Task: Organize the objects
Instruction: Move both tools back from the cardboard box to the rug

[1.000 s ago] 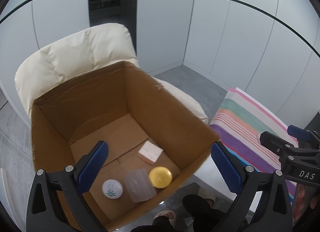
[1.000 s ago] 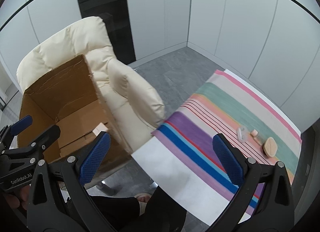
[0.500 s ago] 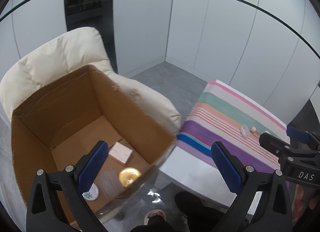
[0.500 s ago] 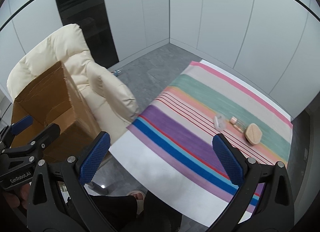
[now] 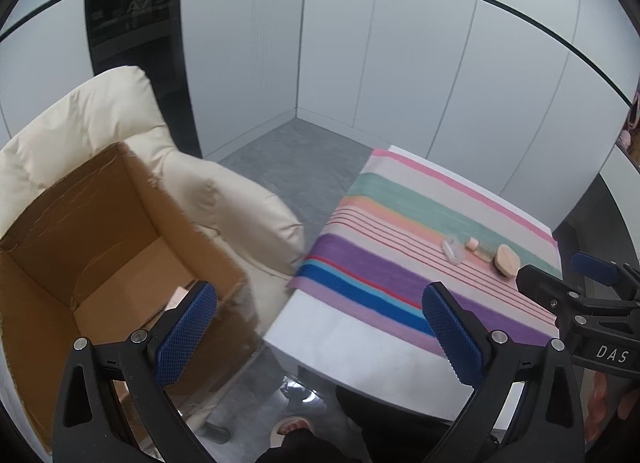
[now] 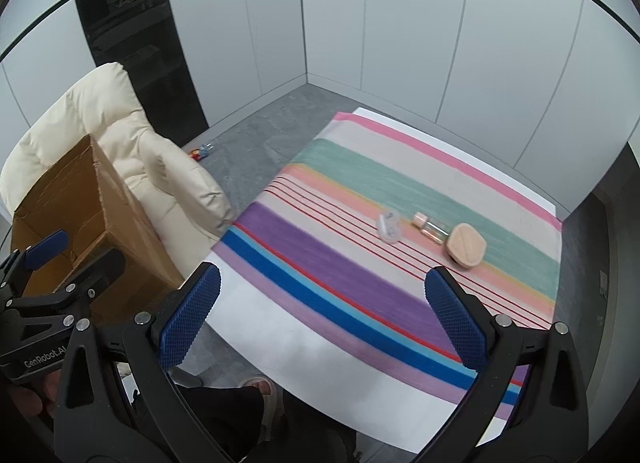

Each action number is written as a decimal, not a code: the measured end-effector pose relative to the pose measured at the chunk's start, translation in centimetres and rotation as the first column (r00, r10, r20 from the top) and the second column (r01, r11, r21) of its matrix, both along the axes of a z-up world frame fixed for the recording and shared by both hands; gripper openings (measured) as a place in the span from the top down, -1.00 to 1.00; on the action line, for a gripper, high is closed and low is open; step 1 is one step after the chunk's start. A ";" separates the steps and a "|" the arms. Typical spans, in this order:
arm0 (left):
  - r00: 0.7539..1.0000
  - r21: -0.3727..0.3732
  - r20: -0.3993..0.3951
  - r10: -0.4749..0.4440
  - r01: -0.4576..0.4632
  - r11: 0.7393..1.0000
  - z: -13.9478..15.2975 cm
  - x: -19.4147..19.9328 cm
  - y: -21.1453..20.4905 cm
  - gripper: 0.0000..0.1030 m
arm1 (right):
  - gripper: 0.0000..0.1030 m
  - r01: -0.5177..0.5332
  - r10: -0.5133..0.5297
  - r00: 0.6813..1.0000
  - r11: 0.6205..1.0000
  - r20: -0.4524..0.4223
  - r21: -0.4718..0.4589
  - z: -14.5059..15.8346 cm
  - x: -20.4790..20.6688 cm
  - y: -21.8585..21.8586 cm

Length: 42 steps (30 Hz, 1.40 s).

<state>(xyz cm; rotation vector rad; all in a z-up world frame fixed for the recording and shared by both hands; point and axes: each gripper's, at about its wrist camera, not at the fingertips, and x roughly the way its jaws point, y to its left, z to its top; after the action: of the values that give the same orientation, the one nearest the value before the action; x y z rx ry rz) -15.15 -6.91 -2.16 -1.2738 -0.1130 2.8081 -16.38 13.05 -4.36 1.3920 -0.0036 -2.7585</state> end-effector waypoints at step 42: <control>0.958 -0.009 0.140 -0.252 0.255 0.967 -5.5 -8.0 16.3 -0.95 | -0.93 0.316 -0.312 0.945 0.948 0.098 -0.027 -4.4 0.6 17.9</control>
<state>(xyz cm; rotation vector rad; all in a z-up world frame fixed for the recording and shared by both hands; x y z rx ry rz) -23.13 9.42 -7.68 -1.3782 0.0778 2.5143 -15.75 30.94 -8.71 1.6359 -0.3137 -2.9140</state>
